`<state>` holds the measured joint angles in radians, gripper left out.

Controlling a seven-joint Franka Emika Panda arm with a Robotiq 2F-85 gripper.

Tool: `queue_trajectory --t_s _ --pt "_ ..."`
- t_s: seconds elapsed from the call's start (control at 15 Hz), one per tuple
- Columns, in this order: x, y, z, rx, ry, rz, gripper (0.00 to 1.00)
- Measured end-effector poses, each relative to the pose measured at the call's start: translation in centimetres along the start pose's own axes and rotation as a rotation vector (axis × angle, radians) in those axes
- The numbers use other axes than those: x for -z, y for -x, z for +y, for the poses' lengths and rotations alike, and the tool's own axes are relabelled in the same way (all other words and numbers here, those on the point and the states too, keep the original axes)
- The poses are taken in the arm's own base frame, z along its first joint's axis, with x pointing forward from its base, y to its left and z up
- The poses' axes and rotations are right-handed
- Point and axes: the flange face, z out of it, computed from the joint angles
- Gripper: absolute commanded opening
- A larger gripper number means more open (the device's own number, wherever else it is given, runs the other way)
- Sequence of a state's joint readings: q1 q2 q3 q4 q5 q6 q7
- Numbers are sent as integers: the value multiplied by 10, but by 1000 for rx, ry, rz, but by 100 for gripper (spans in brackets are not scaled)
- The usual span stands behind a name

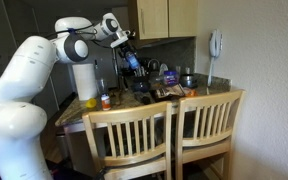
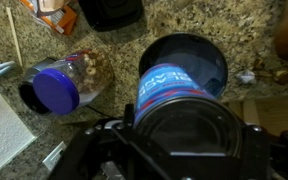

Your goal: Pick the blue tin on the counter and put it in the bowl

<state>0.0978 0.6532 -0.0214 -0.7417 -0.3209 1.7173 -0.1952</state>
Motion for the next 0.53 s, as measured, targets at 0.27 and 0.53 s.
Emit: queue_trajectory --t_s 0.27,0.53 --pt "-22 -13 -12 -8 -30 56 57" --pt "-49 -19 -21 -6 -48 110 57"
